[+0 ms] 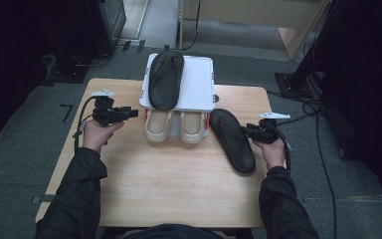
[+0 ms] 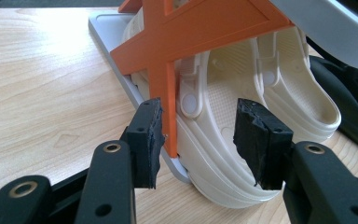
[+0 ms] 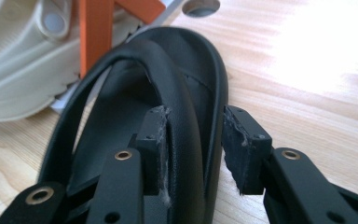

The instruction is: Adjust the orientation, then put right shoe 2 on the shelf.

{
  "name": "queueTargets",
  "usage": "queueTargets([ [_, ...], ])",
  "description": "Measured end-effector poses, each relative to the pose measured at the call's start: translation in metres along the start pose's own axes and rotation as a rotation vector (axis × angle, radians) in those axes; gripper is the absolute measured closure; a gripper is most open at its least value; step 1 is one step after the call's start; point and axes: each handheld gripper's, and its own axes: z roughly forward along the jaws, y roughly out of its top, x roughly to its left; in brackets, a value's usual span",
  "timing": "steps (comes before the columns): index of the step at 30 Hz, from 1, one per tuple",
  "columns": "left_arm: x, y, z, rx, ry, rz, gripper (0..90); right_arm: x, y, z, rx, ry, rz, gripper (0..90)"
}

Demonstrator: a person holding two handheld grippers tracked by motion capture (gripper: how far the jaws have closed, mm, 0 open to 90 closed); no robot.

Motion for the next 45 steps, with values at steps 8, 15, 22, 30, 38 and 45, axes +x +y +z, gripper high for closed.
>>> queueTargets([
  [8, 0.000, 0.000, 0.000, -0.001, -0.001, -0.001, 52.1, 0.005, -0.002, 0.018, 0.051, 0.001, -0.044, 61.4],
  [15, 0.000, -0.001, 0.001, 0.005, -0.001, 0.004, 52.1, 0.010, -0.003, 0.024, 0.063, -0.015, -0.062, 65.8],
  [22, 0.000, -0.001, 0.001, -0.001, 0.001, 0.000, 52.1, 0.008, -0.002, 0.021, 0.075, -0.013, -0.016, 72.4],
  [30, 0.001, -0.001, -0.001, -0.006, 0.002, 0.003, 52.1, 0.013, 0.003, 0.020, 0.093, -0.042, 0.040, 73.4],
  [38, 0.001, -0.001, -0.001, -0.011, 0.004, 0.002, 52.1, 0.015, 0.006, 0.016, 0.089, -0.060, 0.078, 73.3],
  [45, -0.001, -0.002, 0.000, -0.007, -0.001, 0.006, 52.1, 0.020, 0.013, 0.010, 0.086, -0.061, 0.123, 73.3],
])
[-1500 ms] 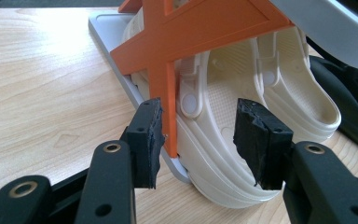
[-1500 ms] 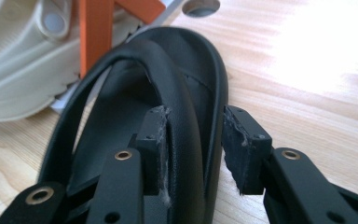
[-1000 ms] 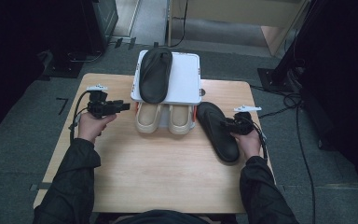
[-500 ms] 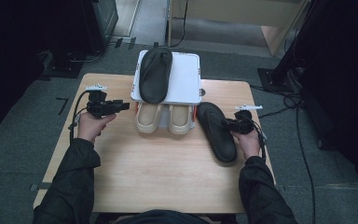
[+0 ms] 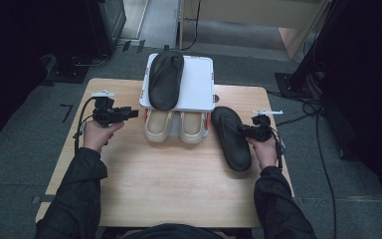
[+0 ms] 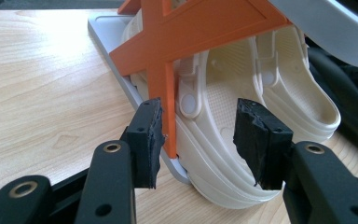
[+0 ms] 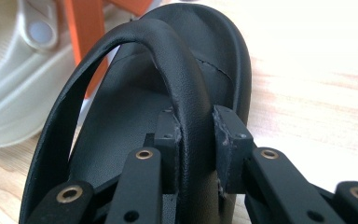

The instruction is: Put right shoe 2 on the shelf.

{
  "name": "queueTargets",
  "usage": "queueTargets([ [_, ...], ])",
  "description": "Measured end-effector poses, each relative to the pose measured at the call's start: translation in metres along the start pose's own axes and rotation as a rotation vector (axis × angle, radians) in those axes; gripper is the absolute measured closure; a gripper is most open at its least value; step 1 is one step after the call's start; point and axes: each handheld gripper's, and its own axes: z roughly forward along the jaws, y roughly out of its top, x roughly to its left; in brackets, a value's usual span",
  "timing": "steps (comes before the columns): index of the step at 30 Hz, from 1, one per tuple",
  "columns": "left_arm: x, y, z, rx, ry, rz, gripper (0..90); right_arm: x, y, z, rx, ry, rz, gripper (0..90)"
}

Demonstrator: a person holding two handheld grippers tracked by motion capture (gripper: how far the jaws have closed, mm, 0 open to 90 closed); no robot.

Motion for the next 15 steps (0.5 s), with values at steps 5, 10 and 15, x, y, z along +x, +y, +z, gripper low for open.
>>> queueTargets([
  [5, 0.000, 0.000, 0.000, 0.000, 0.002, -0.001, 52.1, 0.008, 0.005, -0.005, -0.017, 0.007, 0.005, 73.3],
  [10, 0.001, 0.000, -0.001, -0.006, -0.001, -0.008, 51.9, 0.013, 0.015, -0.011, -0.010, -0.009, -0.004, 73.3],
  [15, 0.000, -0.001, 0.000, -0.001, 0.002, 0.000, 51.8, 0.013, 0.029, -0.020, -0.015, -0.028, -0.001, 73.3],
])
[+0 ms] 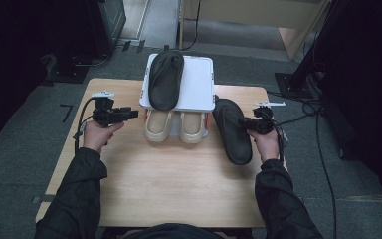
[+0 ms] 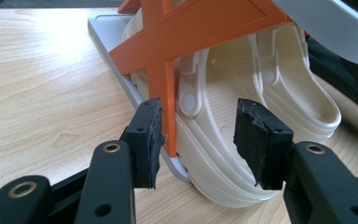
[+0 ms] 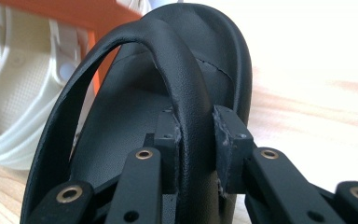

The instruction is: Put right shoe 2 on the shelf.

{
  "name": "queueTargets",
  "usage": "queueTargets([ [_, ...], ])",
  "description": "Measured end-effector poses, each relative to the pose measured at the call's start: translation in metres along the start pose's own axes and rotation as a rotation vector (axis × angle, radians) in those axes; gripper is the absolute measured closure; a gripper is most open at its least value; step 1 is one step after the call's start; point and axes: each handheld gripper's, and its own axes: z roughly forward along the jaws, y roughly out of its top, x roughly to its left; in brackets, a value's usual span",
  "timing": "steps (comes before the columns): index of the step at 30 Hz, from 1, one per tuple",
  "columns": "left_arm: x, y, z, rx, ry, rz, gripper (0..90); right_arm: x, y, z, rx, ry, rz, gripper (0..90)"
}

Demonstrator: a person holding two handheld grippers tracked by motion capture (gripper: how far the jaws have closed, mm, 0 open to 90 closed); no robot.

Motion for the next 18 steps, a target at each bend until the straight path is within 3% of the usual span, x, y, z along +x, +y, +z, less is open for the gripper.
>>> queueTargets([
  [18, 0.001, -0.001, 0.000, -0.008, -0.019, -0.004, 51.7, 0.007, 0.067, -0.033, -0.028, -0.048, -0.022, 73.3],
])
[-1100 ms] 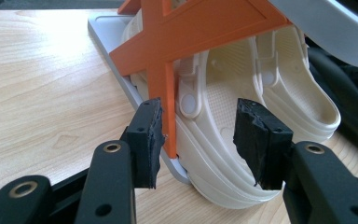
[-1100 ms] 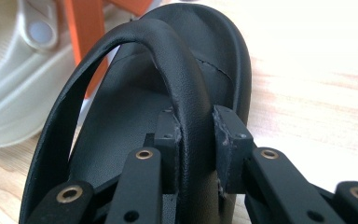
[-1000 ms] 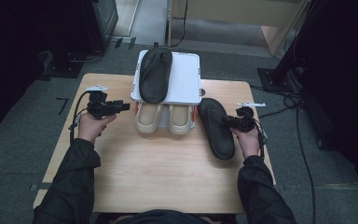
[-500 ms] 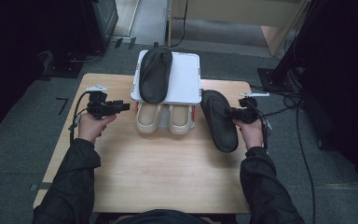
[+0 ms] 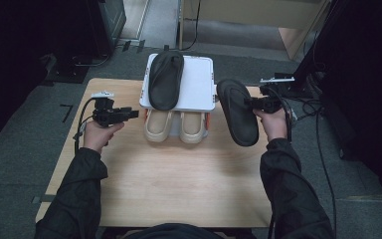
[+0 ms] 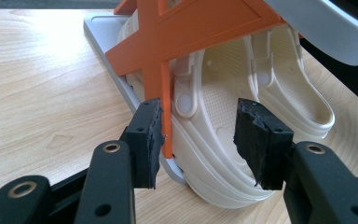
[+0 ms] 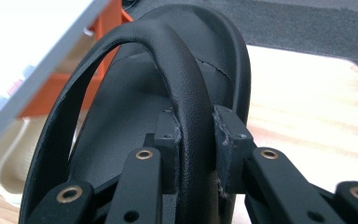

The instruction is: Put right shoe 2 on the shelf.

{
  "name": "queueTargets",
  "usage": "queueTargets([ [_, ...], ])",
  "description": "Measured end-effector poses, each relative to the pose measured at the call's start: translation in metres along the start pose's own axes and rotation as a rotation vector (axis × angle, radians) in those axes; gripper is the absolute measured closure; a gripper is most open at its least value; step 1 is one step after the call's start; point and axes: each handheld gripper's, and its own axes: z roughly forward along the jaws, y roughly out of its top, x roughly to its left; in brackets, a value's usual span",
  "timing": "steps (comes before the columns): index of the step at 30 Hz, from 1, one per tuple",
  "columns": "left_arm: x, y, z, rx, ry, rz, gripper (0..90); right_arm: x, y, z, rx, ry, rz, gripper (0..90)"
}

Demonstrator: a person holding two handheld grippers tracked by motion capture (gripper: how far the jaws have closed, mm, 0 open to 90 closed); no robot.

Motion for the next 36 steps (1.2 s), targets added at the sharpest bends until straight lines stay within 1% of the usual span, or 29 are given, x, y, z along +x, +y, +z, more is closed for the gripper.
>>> queueTargets([
  [5, 0.000, 0.000, 0.000, 0.003, 0.000, 0.004, 51.7, 0.005, 0.021, -0.009, -0.016, 0.002, -0.003, 73.3],
  [9, 0.001, -0.001, -0.001, 0.000, -0.012, 0.004, 51.6, 0.012, 0.037, -0.014, -0.024, -0.009, -0.020, 73.3],
  [12, 0.001, -0.001, -0.001, 0.002, -0.013, 0.009, 51.5, 0.015, 0.047, -0.014, -0.024, -0.006, -0.015, 73.3],
  [18, 0.000, -0.001, 0.000, 0.004, -0.013, 0.011, 51.6, 0.031, 0.067, -0.011, -0.034, 0.000, -0.037, 73.4],
  [22, -0.001, -0.001, -0.001, 0.002, -0.018, 0.011, 51.6, 0.043, 0.078, -0.004, -0.036, 0.006, -0.051, 73.3],
  [24, -0.001, -0.002, -0.001, 0.006, -0.018, 0.019, 51.6, 0.047, 0.082, 0.001, -0.046, 0.010, -0.056, 73.3],
  [27, -0.002, -0.003, 0.000, 0.013, -0.020, 0.019, 51.6, 0.053, 0.088, 0.013, -0.036, 0.017, -0.047, 73.2],
  [29, -0.002, -0.003, 0.000, 0.018, -0.020, 0.027, 51.6, 0.058, 0.092, 0.021, -0.022, 0.016, -0.054, 73.1],
  [32, -0.002, -0.005, -0.002, 0.009, -0.025, 0.022, 51.6, 0.067, 0.099, 0.031, -0.009, 0.019, -0.064, 73.1],
  [36, -0.005, -0.007, -0.004, 0.015, -0.027, 0.030, 51.5, 0.079, 0.107, 0.042, -0.001, 0.021, -0.072, 73.0],
])
